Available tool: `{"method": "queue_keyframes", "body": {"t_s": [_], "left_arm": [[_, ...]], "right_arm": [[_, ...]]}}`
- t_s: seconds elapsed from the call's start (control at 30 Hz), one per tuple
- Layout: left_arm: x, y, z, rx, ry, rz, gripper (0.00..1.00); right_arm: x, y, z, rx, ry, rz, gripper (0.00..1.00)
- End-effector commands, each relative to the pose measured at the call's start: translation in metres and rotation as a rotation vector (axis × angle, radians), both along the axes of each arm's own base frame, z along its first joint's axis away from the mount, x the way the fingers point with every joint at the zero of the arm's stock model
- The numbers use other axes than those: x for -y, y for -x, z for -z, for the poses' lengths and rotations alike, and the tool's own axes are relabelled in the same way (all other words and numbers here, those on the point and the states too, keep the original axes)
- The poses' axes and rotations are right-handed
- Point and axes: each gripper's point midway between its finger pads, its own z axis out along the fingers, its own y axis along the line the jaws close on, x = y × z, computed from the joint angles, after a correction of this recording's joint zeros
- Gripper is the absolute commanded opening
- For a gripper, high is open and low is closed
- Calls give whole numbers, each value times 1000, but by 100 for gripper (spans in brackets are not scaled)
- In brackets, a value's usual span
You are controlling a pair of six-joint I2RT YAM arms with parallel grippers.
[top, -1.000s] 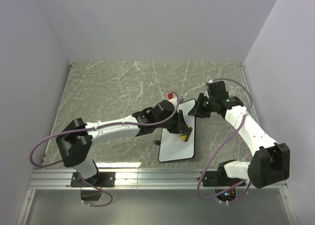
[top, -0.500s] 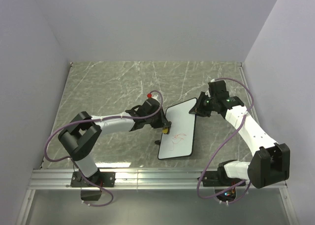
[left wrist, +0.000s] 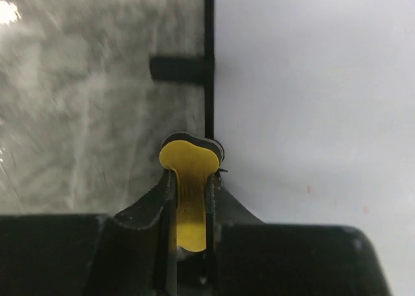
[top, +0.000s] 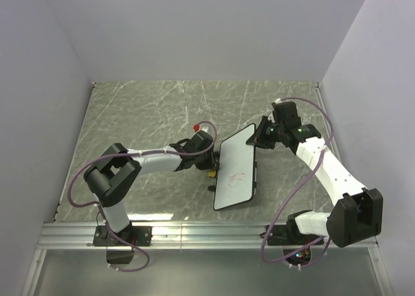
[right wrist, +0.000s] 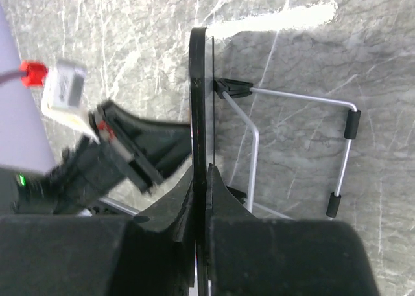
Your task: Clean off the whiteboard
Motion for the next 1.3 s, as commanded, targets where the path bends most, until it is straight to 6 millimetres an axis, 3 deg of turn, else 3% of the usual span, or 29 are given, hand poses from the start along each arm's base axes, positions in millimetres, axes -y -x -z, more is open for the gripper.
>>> {"method": "queue_keyframes", "body": {"t_s": [0.0,0.23,0.43,0.7,0.77,0.9,1.07,1.27], "left_arm": [[24,75,1,-110,-40,221,0],[56,92,-75,-49,104,249,0],[74,105,-113,-21,244,275,0],[104,103,-170,75,456,318,0],[105,105,-173,79,485,323,0],[118,106,-198,136,607,361,0],[127,107,-204,144,642,370,0],[120,98,-147,75,501,290,1]], "right_arm": [[-7,-23,-23,82,-33,20,0],[-6,-30,-17,72,-29,40,0],[-9,-34,-8,43,-52,68,0],[-19,-33,-5,21,-122,79,0],[-21,-33,-6,24,-136,72,0],[-19,-28,-4,23,-134,69,0],[-18,-23,3,14,-137,76,0],[-18,-21,5,7,-142,73,0]]}}
